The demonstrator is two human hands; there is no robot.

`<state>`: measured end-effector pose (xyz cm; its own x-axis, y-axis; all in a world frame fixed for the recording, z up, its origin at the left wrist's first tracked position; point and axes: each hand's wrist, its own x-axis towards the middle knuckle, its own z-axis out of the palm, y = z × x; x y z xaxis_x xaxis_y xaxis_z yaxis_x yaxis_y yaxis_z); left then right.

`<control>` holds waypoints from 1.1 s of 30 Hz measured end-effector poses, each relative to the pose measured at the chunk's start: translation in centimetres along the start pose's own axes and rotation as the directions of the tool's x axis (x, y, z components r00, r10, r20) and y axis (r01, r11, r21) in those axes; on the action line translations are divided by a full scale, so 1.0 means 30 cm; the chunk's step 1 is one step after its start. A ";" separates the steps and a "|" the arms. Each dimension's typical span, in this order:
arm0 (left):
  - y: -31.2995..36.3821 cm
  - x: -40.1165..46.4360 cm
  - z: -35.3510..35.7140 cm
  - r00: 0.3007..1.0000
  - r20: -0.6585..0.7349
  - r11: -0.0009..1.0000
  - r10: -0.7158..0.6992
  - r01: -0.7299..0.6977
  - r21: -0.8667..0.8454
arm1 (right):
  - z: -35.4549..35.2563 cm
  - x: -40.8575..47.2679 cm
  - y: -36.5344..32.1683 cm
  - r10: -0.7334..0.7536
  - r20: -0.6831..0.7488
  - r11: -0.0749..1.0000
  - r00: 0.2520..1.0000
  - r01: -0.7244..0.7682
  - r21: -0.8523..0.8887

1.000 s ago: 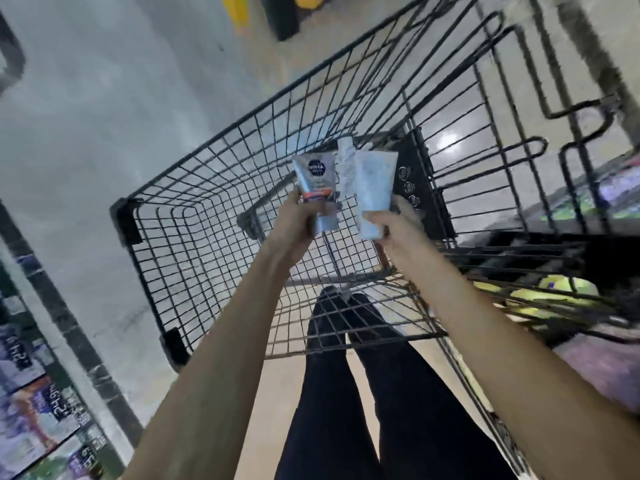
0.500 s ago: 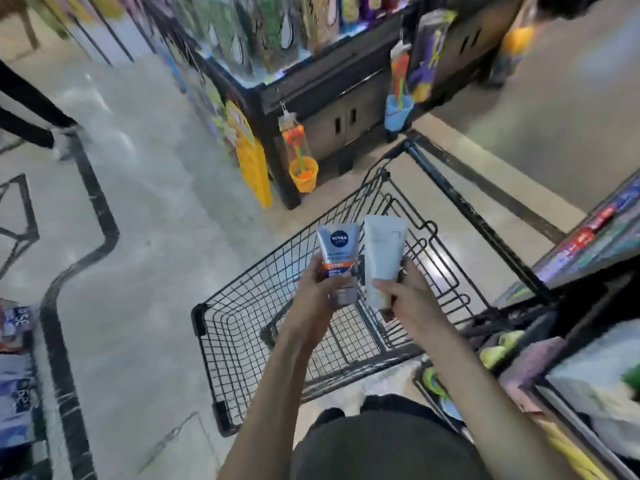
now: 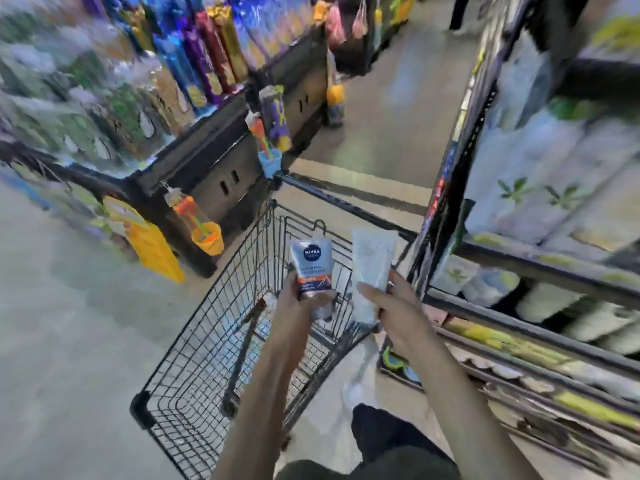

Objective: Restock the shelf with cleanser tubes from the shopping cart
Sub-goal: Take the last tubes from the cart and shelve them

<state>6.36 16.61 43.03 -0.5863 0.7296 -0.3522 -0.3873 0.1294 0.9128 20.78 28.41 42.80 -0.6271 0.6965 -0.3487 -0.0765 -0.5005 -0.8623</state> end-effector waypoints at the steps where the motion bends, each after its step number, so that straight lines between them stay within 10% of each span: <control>1: -0.015 -0.020 0.029 1.000 0.029 1.000 -0.008 0.008 0.026 | -0.029 -0.044 -0.004 -0.013 -0.028 1.000 1.000 0.014 0.017; 16: -0.230 -0.355 0.572 0.905 0.412 0.992 -0.109 0.070 0.108 | -0.525 -0.645 -0.025 -0.170 -0.477 0.984 0.862 0.171 -0.040; 33: -0.471 -0.773 1.175 0.860 0.506 0.994 -0.065 0.011 0.109 | -1.082 -1.125 -0.088 -0.210 -0.530 0.977 0.822 0.196 -0.084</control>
<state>50.53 21.54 45.59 -0.1188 0.9588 -0.2580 -0.3138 0.2103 0.9259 67.29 22.91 44.93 -0.0888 0.9498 -0.3000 -0.1327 -0.3098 -0.9415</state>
